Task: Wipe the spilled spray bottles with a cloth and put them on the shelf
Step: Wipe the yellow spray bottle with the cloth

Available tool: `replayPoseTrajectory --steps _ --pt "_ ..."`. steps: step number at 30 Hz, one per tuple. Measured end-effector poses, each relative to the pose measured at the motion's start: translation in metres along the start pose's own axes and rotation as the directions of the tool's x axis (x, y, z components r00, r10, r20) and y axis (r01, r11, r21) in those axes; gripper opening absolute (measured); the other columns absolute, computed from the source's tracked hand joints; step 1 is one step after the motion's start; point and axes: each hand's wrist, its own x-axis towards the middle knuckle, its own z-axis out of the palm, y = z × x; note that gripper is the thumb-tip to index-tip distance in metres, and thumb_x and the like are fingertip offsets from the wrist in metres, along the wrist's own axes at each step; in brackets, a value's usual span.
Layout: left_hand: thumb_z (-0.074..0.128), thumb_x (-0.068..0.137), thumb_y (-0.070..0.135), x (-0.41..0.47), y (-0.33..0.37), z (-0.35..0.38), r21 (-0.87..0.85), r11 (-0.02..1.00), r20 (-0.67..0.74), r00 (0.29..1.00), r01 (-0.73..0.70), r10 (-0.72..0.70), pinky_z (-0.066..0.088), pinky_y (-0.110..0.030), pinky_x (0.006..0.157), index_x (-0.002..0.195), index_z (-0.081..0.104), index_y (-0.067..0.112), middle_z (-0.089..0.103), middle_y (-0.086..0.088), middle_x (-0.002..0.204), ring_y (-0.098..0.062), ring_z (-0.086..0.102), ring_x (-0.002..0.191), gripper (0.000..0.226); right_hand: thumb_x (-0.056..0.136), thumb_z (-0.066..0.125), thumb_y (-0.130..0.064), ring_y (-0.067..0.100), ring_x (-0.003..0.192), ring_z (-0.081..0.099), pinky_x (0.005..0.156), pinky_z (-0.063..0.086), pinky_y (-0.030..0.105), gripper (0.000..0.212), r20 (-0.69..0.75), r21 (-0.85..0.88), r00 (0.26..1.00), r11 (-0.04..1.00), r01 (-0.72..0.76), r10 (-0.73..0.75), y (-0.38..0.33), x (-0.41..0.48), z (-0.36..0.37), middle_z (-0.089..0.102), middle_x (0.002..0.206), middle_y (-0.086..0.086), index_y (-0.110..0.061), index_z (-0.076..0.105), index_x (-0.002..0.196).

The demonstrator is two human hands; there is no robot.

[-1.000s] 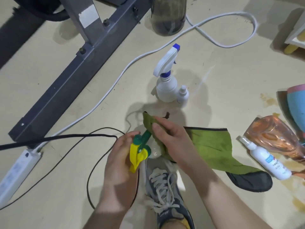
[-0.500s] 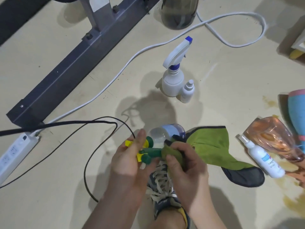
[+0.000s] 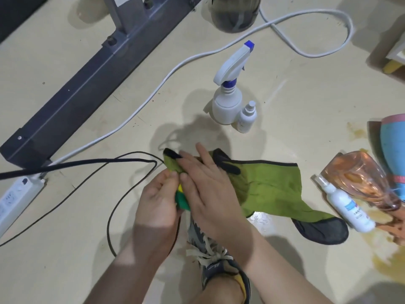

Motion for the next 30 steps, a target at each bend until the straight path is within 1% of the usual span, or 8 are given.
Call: replayPoseTrajectory --steps 3,5,9,13,18,23,27,30 --pt "0.041 0.102 0.01 -0.004 -0.01 -0.01 0.044 0.999 -0.019 0.999 -0.032 0.033 0.058 -0.026 0.076 0.105 0.067 0.014 0.075 -0.003 0.089 -0.012 0.069 0.079 0.027 0.103 0.027 -0.044 0.006 0.147 0.022 0.114 0.017 0.047 0.041 0.144 -0.184 0.978 0.975 -0.123 0.151 0.023 0.022 -0.012 0.051 0.142 -0.023 -0.034 0.064 0.119" --pt "0.043 0.101 0.009 -0.007 -0.015 -0.009 0.089 0.994 -0.029 0.998 -0.056 0.058 0.056 -0.029 0.083 0.104 0.067 0.019 0.074 -0.001 0.094 -0.015 0.069 0.086 0.026 0.101 0.034 -0.039 0.015 0.132 0.043 0.104 0.033 0.04 0.036 0.221 -0.151 0.911 0.935 -0.32 0.347 0.06 0.036 -0.017 0.059 0.132 -0.015 -0.027 0.068 0.105" --pt "0.046 0.099 0.006 -0.007 -0.016 0.006 0.165 0.977 0.043 0.991 -0.135 0.13 0.057 -0.024 0.085 0.103 0.063 0.018 0.071 -0.004 0.104 -0.015 0.069 0.098 0.022 0.094 0.035 -0.03 0.025 0.076 0.051 0.065 0.037 0.039 0.033 0.071 0.15 0.778 0.764 -0.627 0.624 0.102 0.026 -0.026 0.055 0.069 -0.001 -0.016 0.046 0.067" --pt "0.046 0.099 0.006 -0.007 -0.017 0.008 0.222 0.954 0.089 0.978 -0.202 0.187 0.056 -0.021 0.075 0.104 0.062 0.018 0.073 0.002 0.092 -0.012 0.071 0.086 0.02 0.096 0.045 -0.023 0.001 0.105 0.06 0.094 0.046 0.023 0.03 -0.06 0.408 0.892 0.827 -0.387 0.447 0.036 -0.019 -0.025 0.071 0.108 -0.013 -0.034 0.071 0.107" --pt "0.052 0.095 0.02 -0.008 -0.021 -0.007 0.232 0.955 0.118 0.98 -0.186 0.163 0.052 -0.032 0.087 0.111 0.067 0.026 0.073 -0.001 0.103 -0.017 0.068 0.098 0.022 0.099 0.044 -0.033 0.008 0.128 0.05 0.11 0.033 0.025 0.038 -0.125 0.001 0.991 0.999 0.052 -0.051 0.016 -0.027 -0.006 0.062 0.134 -0.01 -0.023 0.063 0.129" --pt "0.054 0.089 0.018 -0.006 -0.026 -0.019 0.192 0.964 0.162 0.975 -0.184 0.154 0.056 -0.027 0.082 0.099 0.07 0.028 0.071 -0.008 0.109 -0.021 0.069 0.099 0.021 0.09 0.034 -0.058 0.014 0.071 0.051 0.083 0.045 0.059 0.046 -0.074 0.367 0.857 0.813 -0.452 0.51 0.108 -0.009 -0.009 0.055 0.069 0.003 -0.019 0.053 0.075" --pt "0.059 0.092 0.012 0.003 -0.016 -0.03 0.169 0.979 0.192 0.978 -0.118 0.085 0.057 -0.035 0.087 0.104 0.066 0.017 0.069 -0.013 0.106 -0.027 0.065 0.097 0.015 0.096 0.021 -0.04 0.023 0.089 0.057 0.086 0.043 0.052 0.041 -0.193 0.12 0.844 0.866 -0.485 0.5 0.133 -0.017 -0.011 0.056 0.079 -0.003 -0.025 0.053 0.076" --pt "0.047 0.096 0.006 0.01 -0.012 -0.036 0.125 0.992 0.111 0.994 -0.025 0.011 0.055 -0.037 0.089 0.105 0.065 0.013 0.065 -0.012 0.095 -0.026 0.059 0.084 0.021 0.099 0.025 -0.036 0.024 0.082 0.055 0.079 0.045 0.049 0.039 -0.301 0.23 0.789 0.844 -0.485 0.536 0.124 -0.016 -0.009 0.057 0.078 0.005 -0.02 0.051 0.075"
